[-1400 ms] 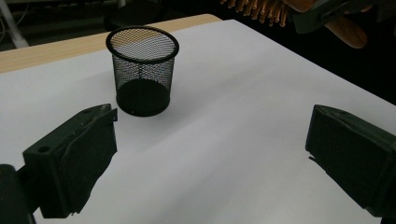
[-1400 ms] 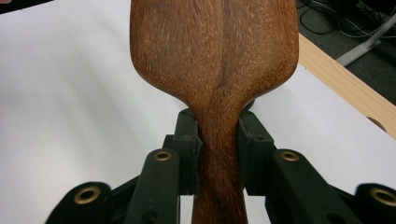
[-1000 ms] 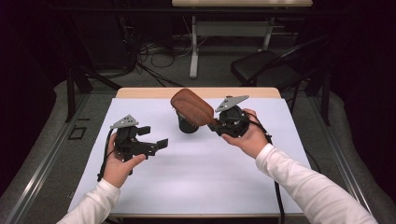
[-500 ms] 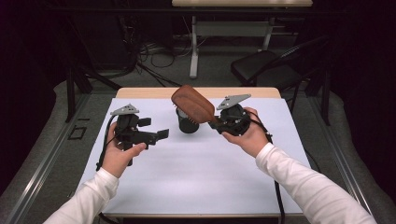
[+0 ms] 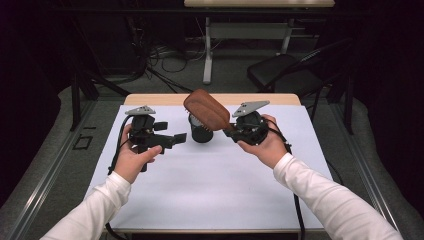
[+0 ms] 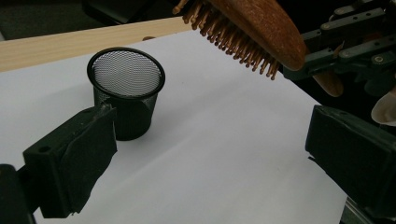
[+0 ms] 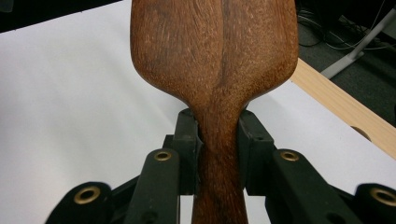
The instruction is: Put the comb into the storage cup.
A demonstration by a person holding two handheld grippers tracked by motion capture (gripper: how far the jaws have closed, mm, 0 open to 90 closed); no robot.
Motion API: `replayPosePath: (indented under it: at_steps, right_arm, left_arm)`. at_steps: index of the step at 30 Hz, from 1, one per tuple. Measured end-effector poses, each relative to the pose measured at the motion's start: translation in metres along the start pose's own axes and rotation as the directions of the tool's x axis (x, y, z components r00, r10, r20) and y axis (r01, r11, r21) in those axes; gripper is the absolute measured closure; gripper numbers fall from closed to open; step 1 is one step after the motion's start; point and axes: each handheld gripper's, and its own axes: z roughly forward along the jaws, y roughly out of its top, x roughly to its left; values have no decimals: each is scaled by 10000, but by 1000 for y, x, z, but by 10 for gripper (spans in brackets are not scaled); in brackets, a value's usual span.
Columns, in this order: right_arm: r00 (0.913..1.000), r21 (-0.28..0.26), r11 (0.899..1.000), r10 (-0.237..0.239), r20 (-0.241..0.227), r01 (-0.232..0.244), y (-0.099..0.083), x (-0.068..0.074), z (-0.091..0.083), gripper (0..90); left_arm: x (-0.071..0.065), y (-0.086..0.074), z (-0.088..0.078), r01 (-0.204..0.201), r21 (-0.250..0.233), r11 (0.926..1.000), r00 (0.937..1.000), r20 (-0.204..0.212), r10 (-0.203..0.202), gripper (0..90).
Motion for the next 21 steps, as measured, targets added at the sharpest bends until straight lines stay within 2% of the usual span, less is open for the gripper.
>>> replayPosePath:
  at_steps: [11,14,17,21]
  right_arm:
    - [10000,-164,9999,-17,18,18,0,0,-1,724]
    - [10000,-209,9998,27,37,-26,1,0,-1,724]
    - [10000,-256,9997,33,39,-32,1,-1,-1,724]
    - [10000,-291,9996,56,55,-55,1,-1,0,724]
  left_arm:
    - [0,16,10,585,-245,9980,9980,258,-578,21]
    - [2,21,11,961,-294,9949,9947,391,-950,21]
    - [3,25,12,1120,-297,9933,9927,488,-1105,22]
    - [4,31,14,1507,-383,9878,9867,678,-1479,22]
